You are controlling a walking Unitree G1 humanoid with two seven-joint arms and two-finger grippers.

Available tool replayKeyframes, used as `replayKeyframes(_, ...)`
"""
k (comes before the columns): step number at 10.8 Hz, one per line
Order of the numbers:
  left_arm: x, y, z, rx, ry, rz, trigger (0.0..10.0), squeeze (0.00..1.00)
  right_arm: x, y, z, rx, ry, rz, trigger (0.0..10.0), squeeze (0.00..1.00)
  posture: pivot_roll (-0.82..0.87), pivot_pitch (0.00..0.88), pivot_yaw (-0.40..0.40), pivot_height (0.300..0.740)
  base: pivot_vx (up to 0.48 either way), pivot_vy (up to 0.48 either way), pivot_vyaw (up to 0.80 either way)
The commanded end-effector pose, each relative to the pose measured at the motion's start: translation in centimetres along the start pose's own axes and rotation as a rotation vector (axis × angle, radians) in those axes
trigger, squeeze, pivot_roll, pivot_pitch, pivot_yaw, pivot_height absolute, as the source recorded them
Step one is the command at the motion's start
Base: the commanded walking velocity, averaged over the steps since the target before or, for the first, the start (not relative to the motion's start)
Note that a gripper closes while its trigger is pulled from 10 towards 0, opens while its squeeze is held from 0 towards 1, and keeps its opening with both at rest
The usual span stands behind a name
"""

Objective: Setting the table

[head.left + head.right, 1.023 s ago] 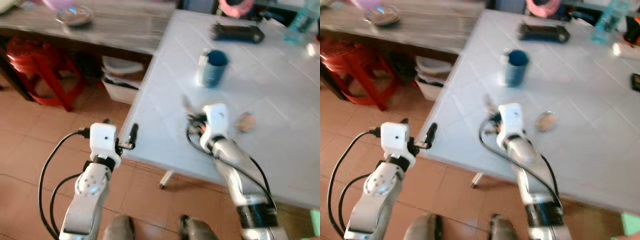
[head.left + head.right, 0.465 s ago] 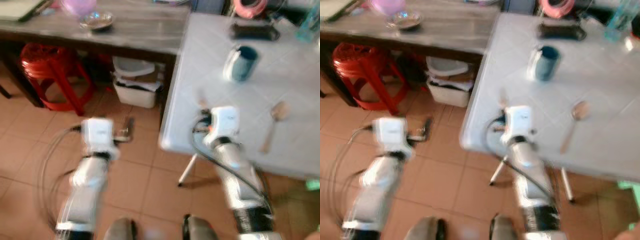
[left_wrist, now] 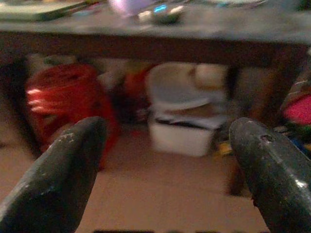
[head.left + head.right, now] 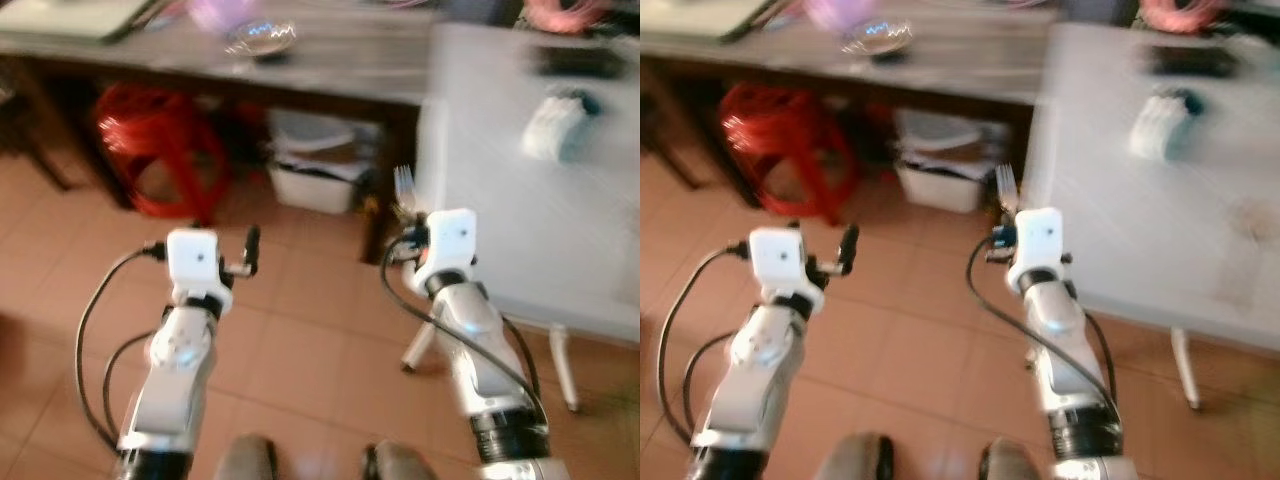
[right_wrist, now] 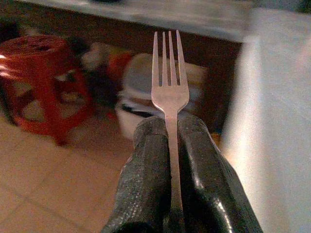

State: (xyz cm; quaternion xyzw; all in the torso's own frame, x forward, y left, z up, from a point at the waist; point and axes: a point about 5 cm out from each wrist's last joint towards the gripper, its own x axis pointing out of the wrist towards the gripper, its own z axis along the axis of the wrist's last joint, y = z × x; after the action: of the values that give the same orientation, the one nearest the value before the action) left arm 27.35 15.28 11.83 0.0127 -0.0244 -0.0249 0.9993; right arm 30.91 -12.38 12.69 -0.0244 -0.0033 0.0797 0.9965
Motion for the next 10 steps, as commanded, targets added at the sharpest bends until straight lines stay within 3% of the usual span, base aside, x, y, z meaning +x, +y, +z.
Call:
replayKeyframes(1, 0.18, -0.13, 0.15, 0.003, -0.008, -0.008, 10.0, 0.00, 0.10, -0.30, 0.48, -0.004, -0.022, -0.013, 10.0, 0.00, 0.02, 0.140, 0.028, 0.740, 0.345, 0.334, 0.00)
replayKeyframes(3, 0.33, -0.09, 0.34, 0.006, -0.019, -0.003, 10.0, 0.00, 0.41, -0.58, 0.51, -0.092, -0.033, -0.075, 10.0, 0.00, 0.02, 0.140, 0.025, 0.740, 0.347, 0.332, 0.00)
replayKeyframes(9, 0.39, -0.23, 0.63, -0.004, -0.039, -0.026, 10.0, 0.00, 0.39, -1.25, 0.57, 0.008, -0.041, -0.091, 10.0, 0.00, 0.02, 0.137, 0.028, 0.740, 0.382, 0.291, 0.00)
replayKeyframes(10, 0.41, -0.31, 0.71, -0.005, -0.043, -0.031, 10.0, 0.00, 0.44, -1.23, 0.50, 0.014, -0.036, -0.087, 10.0, 0.00, 0.02, 0.135, 0.029, 0.740, 0.390, 0.281, -0.64)
